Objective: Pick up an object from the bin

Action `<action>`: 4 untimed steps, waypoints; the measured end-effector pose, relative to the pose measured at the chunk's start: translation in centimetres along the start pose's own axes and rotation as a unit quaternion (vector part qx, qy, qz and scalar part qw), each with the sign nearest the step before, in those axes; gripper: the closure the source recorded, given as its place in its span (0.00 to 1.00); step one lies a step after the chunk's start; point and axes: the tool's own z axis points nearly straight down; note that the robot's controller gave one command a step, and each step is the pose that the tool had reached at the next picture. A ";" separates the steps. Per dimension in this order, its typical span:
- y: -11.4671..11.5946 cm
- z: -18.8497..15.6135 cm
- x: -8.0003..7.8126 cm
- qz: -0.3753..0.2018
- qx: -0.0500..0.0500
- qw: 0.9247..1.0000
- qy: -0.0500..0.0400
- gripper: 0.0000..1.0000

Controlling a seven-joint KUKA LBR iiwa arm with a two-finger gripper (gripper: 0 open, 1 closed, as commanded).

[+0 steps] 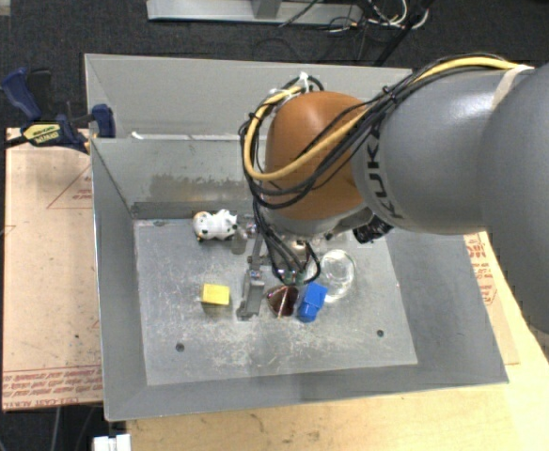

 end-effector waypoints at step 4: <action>2.3 8.8 0.1 0.115 -0.002 0.993 -0.001 1.00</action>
Offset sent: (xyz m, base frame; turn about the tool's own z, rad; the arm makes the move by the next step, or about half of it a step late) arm -0.0009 0.0225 -0.0879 0.1172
